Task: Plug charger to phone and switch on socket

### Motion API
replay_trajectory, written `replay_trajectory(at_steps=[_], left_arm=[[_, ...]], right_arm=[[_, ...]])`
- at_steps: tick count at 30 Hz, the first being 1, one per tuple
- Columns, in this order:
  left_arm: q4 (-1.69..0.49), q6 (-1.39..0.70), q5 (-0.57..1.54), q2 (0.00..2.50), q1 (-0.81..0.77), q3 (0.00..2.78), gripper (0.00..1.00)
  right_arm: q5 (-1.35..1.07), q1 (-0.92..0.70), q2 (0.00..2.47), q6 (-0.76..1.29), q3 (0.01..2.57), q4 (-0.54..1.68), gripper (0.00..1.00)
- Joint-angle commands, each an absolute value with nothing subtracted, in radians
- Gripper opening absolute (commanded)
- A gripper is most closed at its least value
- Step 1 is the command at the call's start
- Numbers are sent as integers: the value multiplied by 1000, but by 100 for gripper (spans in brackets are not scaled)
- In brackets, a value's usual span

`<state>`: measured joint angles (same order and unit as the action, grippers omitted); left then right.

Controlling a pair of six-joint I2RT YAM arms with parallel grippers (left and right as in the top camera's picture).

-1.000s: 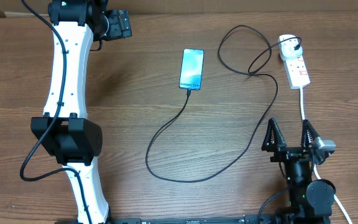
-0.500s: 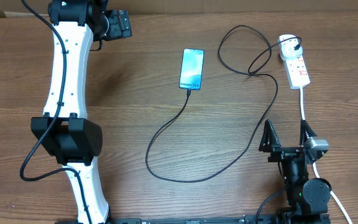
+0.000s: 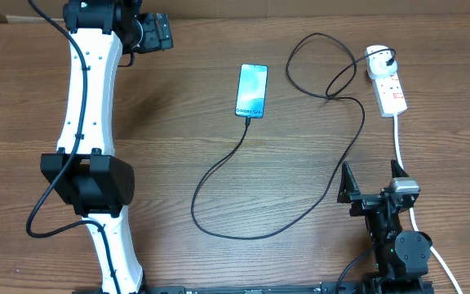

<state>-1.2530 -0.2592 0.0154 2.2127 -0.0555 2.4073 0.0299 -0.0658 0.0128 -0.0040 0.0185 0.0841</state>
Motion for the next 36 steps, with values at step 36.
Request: replay_trajectory(at_steps=[36], left_arm=[[-1253, -269, 19, 2220, -60, 2405, 100]], right_arm=[[24, -61, 3, -54, 8, 83, 100]])
